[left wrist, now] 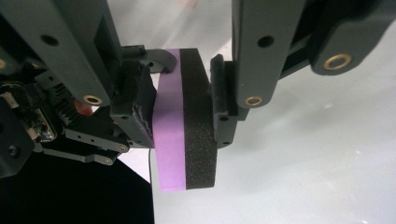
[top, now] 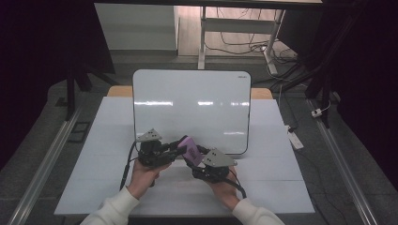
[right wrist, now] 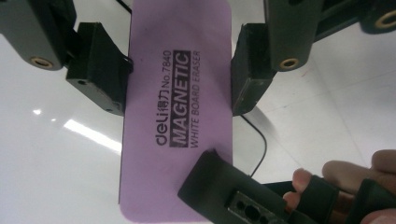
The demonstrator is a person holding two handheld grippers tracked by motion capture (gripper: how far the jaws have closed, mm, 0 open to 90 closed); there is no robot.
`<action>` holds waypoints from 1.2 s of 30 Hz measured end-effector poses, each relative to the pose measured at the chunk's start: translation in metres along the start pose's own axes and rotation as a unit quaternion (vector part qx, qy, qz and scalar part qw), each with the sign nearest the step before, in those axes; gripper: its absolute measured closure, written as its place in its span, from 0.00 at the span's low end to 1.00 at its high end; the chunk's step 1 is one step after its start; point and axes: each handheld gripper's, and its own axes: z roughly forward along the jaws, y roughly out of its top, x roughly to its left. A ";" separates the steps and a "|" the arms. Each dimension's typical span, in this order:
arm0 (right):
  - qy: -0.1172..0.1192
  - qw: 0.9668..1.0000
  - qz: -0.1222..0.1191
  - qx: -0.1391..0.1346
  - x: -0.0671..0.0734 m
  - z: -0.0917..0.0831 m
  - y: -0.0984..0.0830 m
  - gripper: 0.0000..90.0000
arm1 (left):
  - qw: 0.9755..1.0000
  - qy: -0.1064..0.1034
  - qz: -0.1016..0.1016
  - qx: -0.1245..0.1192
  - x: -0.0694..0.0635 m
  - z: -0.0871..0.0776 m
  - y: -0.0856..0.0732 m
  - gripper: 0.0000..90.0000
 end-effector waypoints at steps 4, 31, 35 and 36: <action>0.003 1.000 0.008 0.007 -0.004 -0.002 0.000 0.37 | 1.000 0.013 0.004 -0.002 0.003 -0.008 0.004 0.71; -0.083 0.995 0.045 0.020 -0.068 -0.067 -0.015 0.34 | 0.989 0.150 0.011 0.012 0.041 -0.097 0.017 0.71; -0.094 0.994 0.049 0.021 -0.074 -0.075 -0.020 0.34 | 0.986 0.164 0.009 0.027 0.047 -0.096 0.015 0.71; -0.098 0.994 0.050 0.022 -0.076 -0.077 -0.020 0.34 | 0.986 0.167 0.009 0.031 0.048 -0.095 0.014 0.71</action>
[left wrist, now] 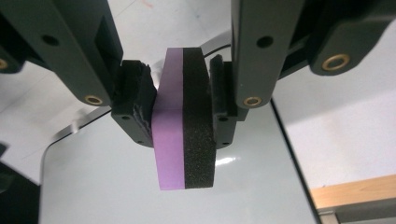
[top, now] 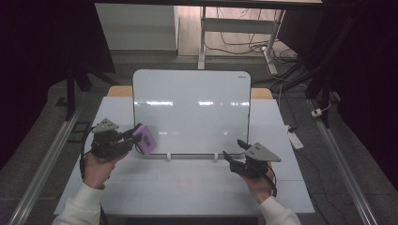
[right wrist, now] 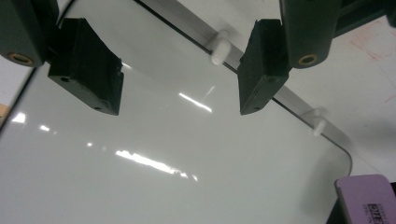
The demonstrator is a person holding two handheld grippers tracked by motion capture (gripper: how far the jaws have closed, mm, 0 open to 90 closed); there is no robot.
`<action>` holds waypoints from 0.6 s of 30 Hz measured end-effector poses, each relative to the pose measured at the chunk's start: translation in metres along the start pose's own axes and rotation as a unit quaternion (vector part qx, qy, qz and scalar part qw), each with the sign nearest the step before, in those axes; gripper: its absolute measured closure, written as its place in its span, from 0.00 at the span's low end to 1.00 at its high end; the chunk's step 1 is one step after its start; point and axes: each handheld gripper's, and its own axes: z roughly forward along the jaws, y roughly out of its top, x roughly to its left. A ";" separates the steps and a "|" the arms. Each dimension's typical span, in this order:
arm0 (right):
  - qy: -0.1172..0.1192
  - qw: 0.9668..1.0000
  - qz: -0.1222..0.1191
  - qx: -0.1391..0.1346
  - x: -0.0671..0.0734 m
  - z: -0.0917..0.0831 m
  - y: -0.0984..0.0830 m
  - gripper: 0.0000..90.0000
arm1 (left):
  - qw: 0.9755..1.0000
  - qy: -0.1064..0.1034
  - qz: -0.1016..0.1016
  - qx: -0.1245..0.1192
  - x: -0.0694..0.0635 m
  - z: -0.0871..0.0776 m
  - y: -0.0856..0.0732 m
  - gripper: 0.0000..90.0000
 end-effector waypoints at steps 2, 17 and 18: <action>-0.005 1.000 0.001 -0.001 -0.004 -0.003 -0.002 0.34 | 1.000 0.004 -0.001 0.008 0.002 0.002 0.000 0.71; -0.024 1.000 0.004 0.004 -0.015 -0.010 -0.008 0.34 | 1.000 0.024 -0.001 -0.007 0.000 0.032 0.016 0.70; -0.025 1.000 0.004 0.004 -0.016 -0.010 -0.008 0.34 | 1.000 0.025 0.001 -0.009 -0.001 0.035 0.017 0.70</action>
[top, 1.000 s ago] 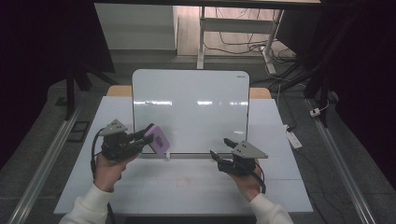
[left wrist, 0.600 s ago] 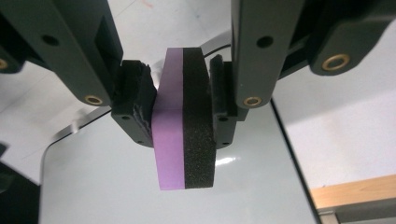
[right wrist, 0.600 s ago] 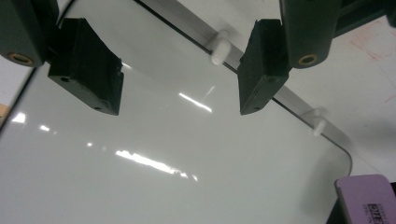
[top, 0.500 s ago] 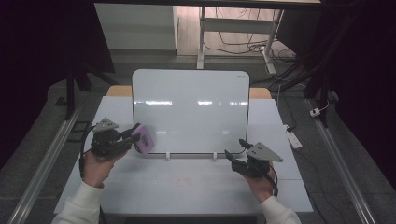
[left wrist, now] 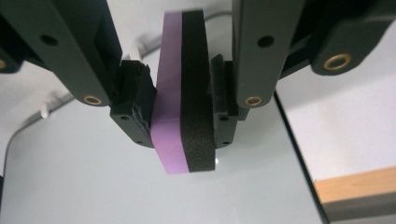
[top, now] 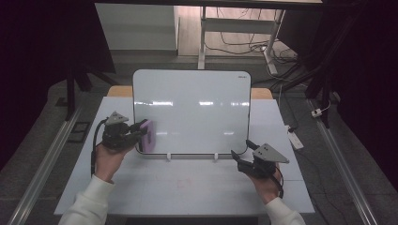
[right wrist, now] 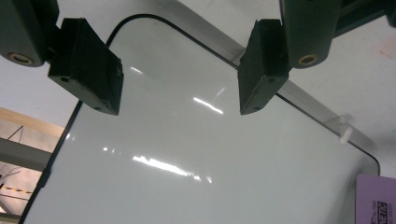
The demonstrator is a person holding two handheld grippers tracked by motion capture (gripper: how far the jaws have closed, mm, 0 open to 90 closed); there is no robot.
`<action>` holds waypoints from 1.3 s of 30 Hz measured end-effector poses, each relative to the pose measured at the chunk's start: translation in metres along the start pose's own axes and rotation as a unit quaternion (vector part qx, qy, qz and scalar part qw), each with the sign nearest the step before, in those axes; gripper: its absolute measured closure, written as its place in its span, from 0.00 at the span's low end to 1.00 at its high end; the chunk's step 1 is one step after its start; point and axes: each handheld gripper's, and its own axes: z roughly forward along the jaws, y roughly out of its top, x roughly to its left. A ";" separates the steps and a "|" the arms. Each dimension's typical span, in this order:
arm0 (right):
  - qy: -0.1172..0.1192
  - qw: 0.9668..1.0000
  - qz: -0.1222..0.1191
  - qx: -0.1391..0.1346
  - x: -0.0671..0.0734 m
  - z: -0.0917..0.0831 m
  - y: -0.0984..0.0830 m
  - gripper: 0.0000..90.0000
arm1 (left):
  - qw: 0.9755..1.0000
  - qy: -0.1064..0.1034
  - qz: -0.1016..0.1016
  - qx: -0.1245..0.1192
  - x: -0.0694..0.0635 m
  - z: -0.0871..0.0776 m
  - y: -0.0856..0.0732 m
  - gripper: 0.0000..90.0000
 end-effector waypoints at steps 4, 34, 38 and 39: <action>-0.007 1.000 0.003 0.005 -0.005 -0.002 -0.003 0.34 | 1.000 0.008 0.003 -0.010 -0.004 0.009 0.004 0.70; -0.014 1.000 0.020 0.019 -0.026 -0.012 -0.013 0.35 | 0.999 0.018 0.037 -0.035 -0.017 0.017 0.003 0.47; -0.008 0.999 0.021 0.032 -0.031 -0.012 -0.015 0.36 | 0.998 -0.011 0.043 -0.037 -0.015 0.003 -0.004 0.43; -0.002 0.999 0.023 0.035 -0.032 -0.012 -0.016 0.36 | 0.998 -0.020 0.044 -0.035 -0.014 0.000 -0.007 0.42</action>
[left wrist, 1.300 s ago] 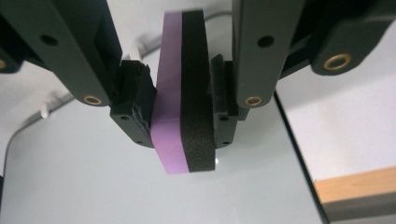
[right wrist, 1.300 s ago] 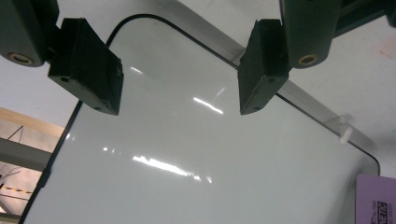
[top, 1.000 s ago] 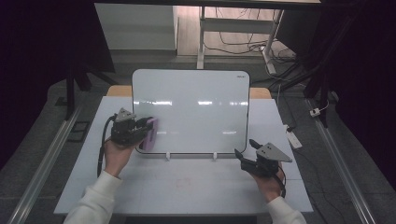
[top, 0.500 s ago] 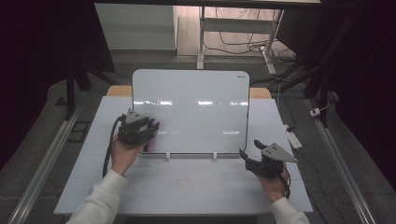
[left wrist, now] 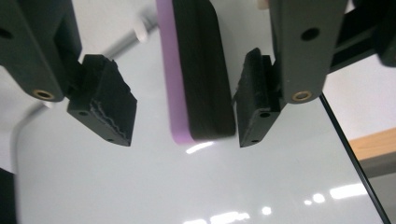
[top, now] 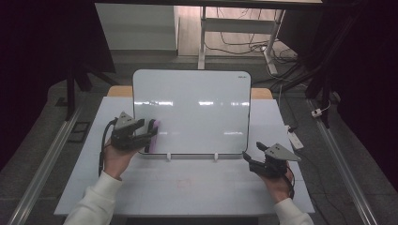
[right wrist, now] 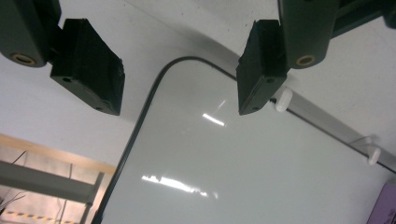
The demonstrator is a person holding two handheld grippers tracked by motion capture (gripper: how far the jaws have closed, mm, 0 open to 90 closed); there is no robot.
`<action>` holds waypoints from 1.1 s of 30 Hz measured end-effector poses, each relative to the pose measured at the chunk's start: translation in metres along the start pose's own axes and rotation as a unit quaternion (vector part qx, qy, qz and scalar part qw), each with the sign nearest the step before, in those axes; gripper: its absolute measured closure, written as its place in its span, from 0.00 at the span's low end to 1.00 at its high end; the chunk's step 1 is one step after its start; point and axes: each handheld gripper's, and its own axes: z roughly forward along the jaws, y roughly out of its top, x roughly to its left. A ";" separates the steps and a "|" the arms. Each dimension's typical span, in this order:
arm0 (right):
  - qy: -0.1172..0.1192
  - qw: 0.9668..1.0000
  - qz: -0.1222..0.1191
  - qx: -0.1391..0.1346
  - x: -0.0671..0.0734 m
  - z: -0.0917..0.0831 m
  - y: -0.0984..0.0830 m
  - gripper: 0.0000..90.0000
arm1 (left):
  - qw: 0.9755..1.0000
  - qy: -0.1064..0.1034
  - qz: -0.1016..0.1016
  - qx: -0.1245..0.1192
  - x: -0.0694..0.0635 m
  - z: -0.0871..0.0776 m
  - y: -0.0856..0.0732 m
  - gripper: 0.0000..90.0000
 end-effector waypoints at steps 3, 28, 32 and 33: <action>0.018 1.000 -0.005 0.017 -0.004 0.000 -0.002 0.37 | 0.999 -0.031 -0.008 0.002 0.004 -0.011 -0.010 0.40; 0.029 0.997 -0.046 0.054 -0.022 -0.003 -0.023 0.37 | 0.994 -0.078 -0.027 0.067 0.021 -0.040 -0.094 0.31; 0.028 0.997 -0.049 0.053 -0.022 -0.003 -0.023 0.37 | 0.994 -0.079 -0.026 0.065 0.021 -0.040 -0.093 0.30; 0.028 0.997 -0.049 0.052 -0.022 -0.004 -0.022 0.37 | 0.994 -0.078 -0.026 0.065 0.021 -0.041 -0.093 0.30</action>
